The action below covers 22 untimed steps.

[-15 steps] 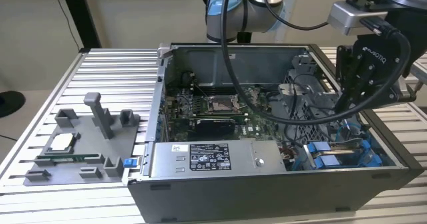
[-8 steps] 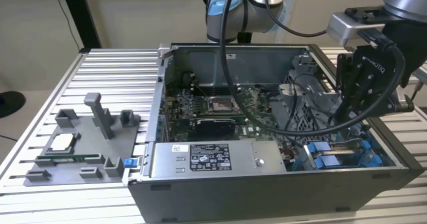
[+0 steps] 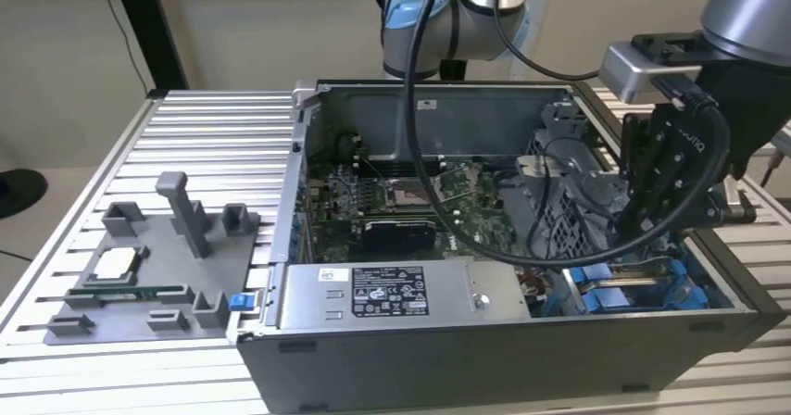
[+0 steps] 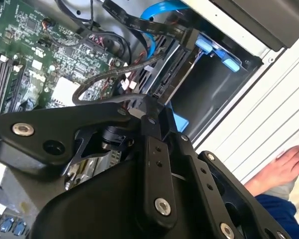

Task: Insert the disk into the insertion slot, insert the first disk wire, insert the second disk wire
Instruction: 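Insert the first disk wire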

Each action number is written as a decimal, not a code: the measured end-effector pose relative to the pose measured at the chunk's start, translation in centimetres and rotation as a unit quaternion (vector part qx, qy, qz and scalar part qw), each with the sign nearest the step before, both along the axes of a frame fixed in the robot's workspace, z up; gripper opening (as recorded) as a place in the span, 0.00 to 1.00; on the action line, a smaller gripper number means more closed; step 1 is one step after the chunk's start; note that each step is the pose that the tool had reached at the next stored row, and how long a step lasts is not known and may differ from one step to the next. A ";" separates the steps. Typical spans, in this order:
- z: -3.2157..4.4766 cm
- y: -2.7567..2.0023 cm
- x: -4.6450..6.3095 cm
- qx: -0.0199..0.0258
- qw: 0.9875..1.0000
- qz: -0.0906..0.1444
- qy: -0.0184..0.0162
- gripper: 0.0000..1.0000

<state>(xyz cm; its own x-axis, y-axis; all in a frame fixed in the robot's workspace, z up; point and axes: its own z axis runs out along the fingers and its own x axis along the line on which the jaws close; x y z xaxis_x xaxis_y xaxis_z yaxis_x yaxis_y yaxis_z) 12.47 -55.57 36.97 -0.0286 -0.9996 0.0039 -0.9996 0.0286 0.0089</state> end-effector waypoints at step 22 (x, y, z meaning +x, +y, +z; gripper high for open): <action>-0.87 -0.43 1.1 0.032 0.999 -0.005 0.012 0.00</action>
